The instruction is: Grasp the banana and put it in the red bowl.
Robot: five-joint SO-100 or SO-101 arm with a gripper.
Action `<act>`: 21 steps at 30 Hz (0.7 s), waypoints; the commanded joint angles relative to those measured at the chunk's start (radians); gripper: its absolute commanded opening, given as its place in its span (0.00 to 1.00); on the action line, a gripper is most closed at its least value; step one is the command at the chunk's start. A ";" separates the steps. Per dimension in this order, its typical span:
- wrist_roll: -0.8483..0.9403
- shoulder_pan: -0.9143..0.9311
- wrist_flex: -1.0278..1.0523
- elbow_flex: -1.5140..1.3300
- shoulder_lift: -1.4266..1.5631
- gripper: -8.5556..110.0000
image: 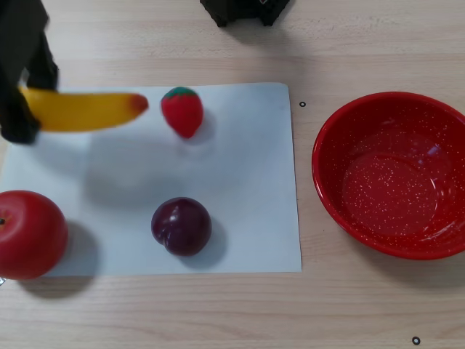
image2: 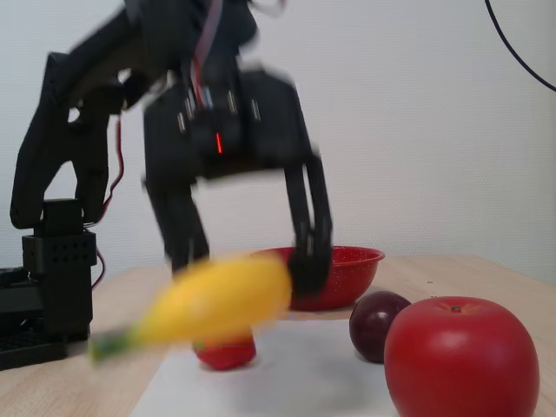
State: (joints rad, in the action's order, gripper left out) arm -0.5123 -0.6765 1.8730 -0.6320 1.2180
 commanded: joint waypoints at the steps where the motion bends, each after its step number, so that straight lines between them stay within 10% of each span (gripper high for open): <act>1: -0.015 0.011 0.032 0.029 0.233 0.07; 21: 0.137 0.341 0.032 -0.138 0.538 0.07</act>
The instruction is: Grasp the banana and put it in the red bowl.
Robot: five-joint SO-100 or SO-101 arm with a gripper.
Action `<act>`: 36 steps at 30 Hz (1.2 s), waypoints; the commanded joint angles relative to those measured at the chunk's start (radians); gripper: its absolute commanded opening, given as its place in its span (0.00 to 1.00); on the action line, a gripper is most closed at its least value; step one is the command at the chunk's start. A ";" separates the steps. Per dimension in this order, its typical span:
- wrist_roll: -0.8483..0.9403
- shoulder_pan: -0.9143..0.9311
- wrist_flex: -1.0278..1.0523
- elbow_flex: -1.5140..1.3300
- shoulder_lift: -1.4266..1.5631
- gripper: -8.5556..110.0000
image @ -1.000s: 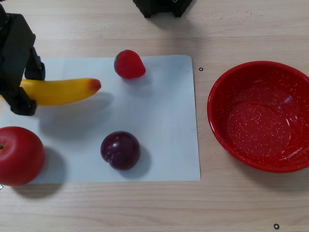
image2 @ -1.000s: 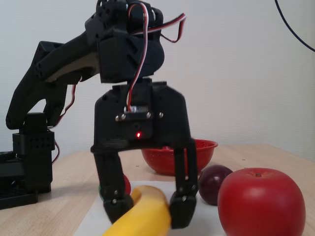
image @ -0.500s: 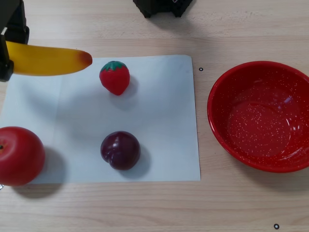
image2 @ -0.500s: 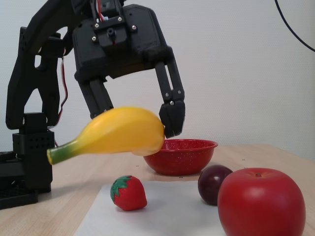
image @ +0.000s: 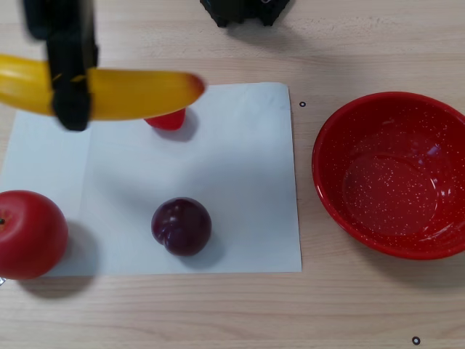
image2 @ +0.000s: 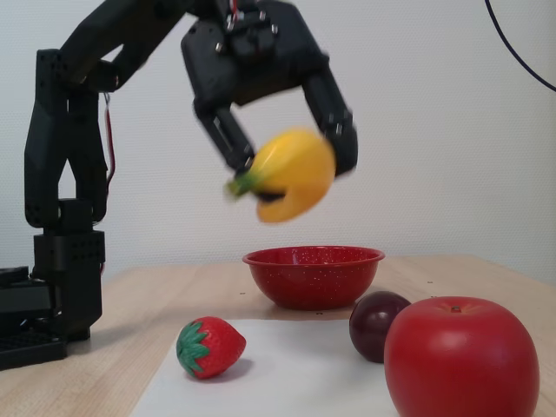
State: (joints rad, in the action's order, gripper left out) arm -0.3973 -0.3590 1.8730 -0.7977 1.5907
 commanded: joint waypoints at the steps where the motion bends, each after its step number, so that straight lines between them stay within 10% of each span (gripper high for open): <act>1: 0.037 0.054 0.032 0.021 0.178 0.07; 18: 0.344 0.678 -0.044 -0.067 0.314 0.07; 36: 0.390 0.940 -0.658 -0.485 0.299 0.07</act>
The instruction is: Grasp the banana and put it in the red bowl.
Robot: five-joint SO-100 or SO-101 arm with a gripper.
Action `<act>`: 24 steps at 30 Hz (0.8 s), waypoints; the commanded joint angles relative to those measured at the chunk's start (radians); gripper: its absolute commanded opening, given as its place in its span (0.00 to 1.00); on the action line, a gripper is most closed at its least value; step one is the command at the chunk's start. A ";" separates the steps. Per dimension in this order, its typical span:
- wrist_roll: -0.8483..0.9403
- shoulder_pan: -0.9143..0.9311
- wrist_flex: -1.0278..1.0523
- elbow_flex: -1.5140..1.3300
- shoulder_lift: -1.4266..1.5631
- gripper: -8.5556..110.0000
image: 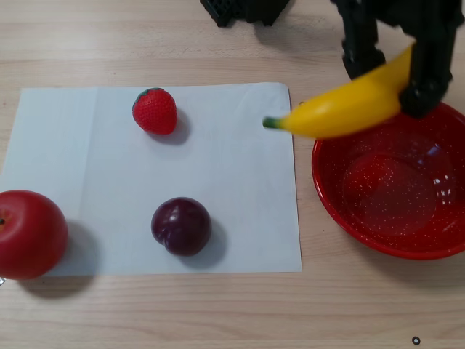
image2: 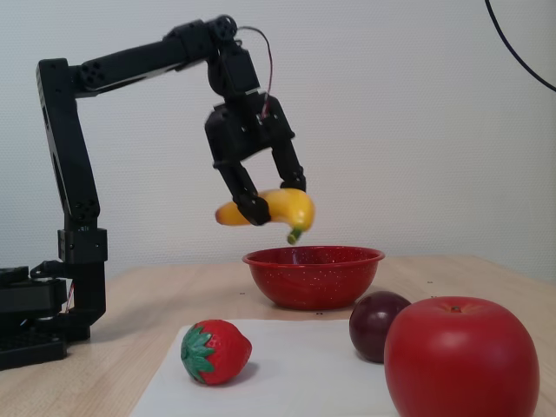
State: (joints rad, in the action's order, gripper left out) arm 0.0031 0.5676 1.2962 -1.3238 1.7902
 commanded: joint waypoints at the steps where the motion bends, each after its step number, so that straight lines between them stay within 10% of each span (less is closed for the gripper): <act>1: -0.017 0.015 -0.117 0.020 0.094 0.07; 13: -0.055 0.034 -0.144 -0.034 0.020 0.30; 24: -0.031 0.026 -0.069 0.023 0.012 0.32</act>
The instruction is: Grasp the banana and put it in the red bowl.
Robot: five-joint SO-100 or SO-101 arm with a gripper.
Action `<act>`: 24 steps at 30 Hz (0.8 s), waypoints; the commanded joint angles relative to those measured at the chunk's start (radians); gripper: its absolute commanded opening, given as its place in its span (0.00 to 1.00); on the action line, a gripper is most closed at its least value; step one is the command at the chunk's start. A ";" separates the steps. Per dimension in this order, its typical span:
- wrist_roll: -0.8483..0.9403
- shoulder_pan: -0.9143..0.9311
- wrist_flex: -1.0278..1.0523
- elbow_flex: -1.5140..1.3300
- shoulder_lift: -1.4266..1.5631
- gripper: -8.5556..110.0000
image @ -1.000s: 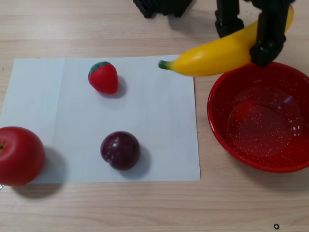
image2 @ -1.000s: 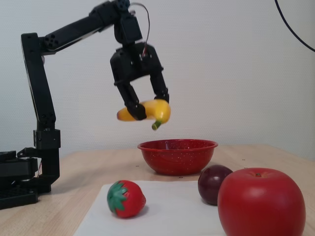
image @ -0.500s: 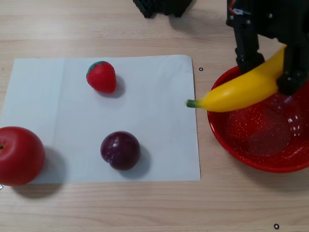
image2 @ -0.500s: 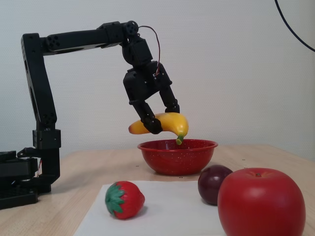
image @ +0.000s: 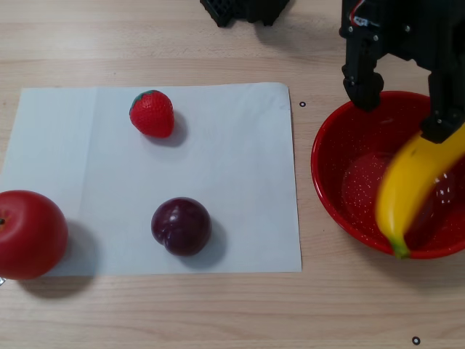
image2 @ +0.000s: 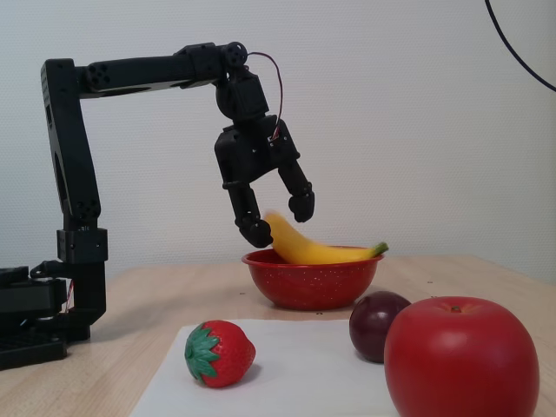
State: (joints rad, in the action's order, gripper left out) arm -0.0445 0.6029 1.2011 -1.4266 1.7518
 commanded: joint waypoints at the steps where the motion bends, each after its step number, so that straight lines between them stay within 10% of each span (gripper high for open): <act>1: 0.020 -0.012 0.037 0.141 0.051 0.32; 10: 0.038 -0.063 0.190 0.328 0.049 0.07; 24: 0.034 -0.206 0.364 0.403 0.181 0.07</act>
State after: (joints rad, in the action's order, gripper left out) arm -0.0169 0.4126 1.5662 -1.0799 1.7763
